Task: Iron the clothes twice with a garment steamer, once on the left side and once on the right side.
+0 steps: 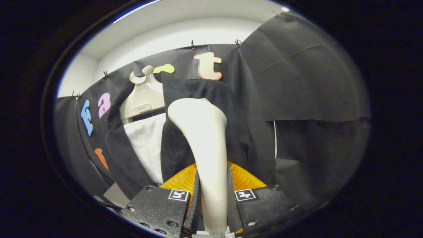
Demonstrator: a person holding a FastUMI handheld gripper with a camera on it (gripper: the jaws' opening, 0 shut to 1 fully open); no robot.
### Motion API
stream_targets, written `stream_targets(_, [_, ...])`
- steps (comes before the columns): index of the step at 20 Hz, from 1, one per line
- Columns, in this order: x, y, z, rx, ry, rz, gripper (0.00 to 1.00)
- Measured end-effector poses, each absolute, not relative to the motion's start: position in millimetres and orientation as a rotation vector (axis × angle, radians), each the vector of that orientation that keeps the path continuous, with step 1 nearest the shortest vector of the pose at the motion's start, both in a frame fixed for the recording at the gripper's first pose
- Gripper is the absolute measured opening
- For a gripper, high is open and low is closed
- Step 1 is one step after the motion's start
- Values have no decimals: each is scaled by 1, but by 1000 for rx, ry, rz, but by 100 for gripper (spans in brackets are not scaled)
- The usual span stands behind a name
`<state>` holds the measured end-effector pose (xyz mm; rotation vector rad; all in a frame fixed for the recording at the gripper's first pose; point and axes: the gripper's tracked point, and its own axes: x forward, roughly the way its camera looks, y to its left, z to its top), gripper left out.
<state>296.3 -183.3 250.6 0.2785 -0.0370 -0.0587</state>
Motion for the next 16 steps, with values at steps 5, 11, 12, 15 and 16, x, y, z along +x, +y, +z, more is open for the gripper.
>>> stream_targets(5, [298, -177, 233, 236, -19, -94, 38])
stream_targets(11, [296, -165, 204, 197, 16, -131, 38])
stream_targets(12, [297, -161, 197, 204, 29, -126, 38])
stream_targets(15, [294, -151, 175, 197, 62, -138, 38])
stream_targets(16, [294, -149, 168, 193, 73, -144, 38])
